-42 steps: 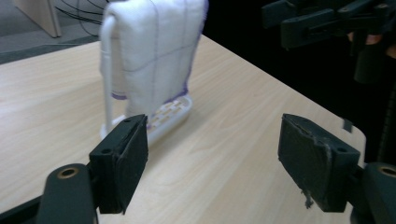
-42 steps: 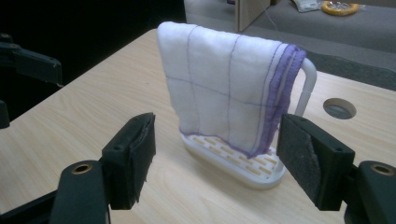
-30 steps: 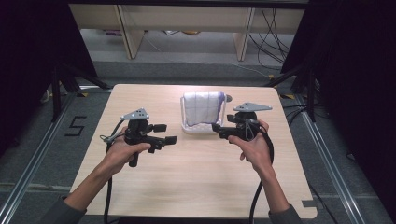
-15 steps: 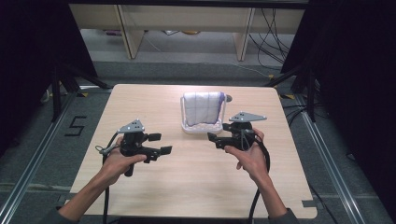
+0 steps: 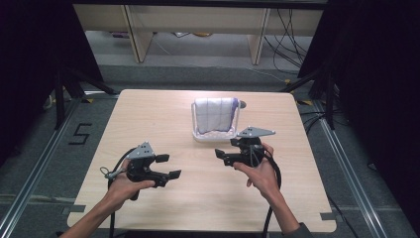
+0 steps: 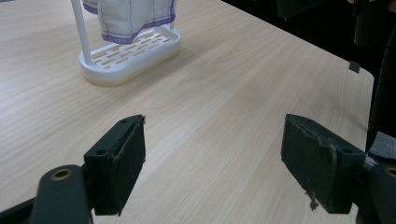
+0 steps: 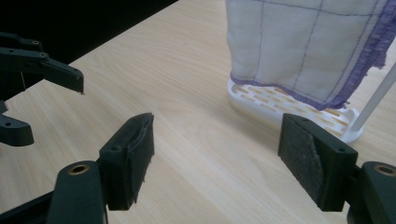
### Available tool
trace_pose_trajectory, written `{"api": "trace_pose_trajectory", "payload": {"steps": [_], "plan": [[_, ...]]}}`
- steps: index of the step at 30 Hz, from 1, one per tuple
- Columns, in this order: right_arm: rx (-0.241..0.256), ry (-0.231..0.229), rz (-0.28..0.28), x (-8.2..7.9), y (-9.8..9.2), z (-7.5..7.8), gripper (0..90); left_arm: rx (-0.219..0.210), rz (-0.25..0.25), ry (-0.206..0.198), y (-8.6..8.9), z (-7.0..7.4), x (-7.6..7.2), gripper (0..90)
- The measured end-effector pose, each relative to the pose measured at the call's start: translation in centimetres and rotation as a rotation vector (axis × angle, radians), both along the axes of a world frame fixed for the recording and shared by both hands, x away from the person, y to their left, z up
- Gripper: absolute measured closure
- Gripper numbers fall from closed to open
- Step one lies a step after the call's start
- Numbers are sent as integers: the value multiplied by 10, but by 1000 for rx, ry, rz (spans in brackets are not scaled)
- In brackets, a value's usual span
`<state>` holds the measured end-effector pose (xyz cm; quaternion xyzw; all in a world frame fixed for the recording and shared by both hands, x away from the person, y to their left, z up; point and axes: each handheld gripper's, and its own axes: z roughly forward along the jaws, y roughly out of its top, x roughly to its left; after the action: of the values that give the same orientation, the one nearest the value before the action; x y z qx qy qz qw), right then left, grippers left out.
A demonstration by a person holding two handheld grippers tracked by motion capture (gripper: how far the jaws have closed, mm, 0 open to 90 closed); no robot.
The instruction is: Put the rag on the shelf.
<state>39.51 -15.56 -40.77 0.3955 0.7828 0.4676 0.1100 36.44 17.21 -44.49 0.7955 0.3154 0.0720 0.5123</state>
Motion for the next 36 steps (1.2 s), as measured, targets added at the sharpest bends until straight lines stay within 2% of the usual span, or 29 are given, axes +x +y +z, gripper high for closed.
{"api": "trace_pose_trajectory", "payload": {"steps": [2,3,4,6,7,8,9,10,12,13,15,21,22,24,25,26,27,28,29,30,31,34,35,36], "plan": [[-25,-17,1,-2,0,-1,281,-2,1,0,0,-2,-3,213],[-16,-20,20,-2,1,-2,281,4,-1,2,1,-2,-4,213],[-20,-1,3,-6,1,-2,280,5,1,5,0,-3,-6,212],[-15,-3,5,-9,1,-4,278,7,-7,8,1,-5,-8,209],[-4,11,12,-11,1,-5,277,6,-12,1,1,-6,-9,208],[-21,-30,23,-11,-1,-7,277,19,-12,7,1,-6,-10,208],[-9,-4,14,-13,-1,-7,277,3,-23,7,1,-7,-11,208],[-3,6,11,-15,-2,-8,276,13,-22,8,1,-7,-12,207],[-15,-24,26,-15,-5,-10,275,9,-28,6,1,-9,-13,205],[-1,0,17,-18,-6,-12,275,18,-21,12,1,-9,-14,205],[-7,17,-1,-21,-8,-13,274,12,-20,12,1,-11,-15,204],[2,17,11,-24,-14,-22,271,14,-16,11,4,-14,-18,205],[1,35,-7,-27,-13,-22,271,21,-16,4,6,-15,-18,204],[-11,17,8,-27,-15,-25,262,37,0,5,8,-19,-18,205],[2,29,-2,-28,-13,-26,260,29,3,8,8,-21,-18,205],[-14,9,2,-28,-15,-27,260,33,4,16,10,-22,-20,205],[-7,30,-7,-30,-14,-29,259,23,-5,16,9,-23,-21,205],[1,29,6,-31,-14,-31,258,32,-4,16,10,-23,-23,205],[-2,41,-7,-33,-14,-32,258,33,-3,11,10,-23,-25,205],[-10,16,23,-32,-16,-35,257,34,1,14,11,-23,-26,205],[6,38,6,-35,-15,-37,255,22,-3,12,11,-24,-26,205],[-2,40,7,-40,-17,-44,244,37,10,13,13,-28,-29,205],[0,47,7,-42,-17,-45,243,29,-1,13,13,-31,-29,204],[-13,41,4,-44,-19,-47,243,42,6,15,13,-31,-30,202]]}}
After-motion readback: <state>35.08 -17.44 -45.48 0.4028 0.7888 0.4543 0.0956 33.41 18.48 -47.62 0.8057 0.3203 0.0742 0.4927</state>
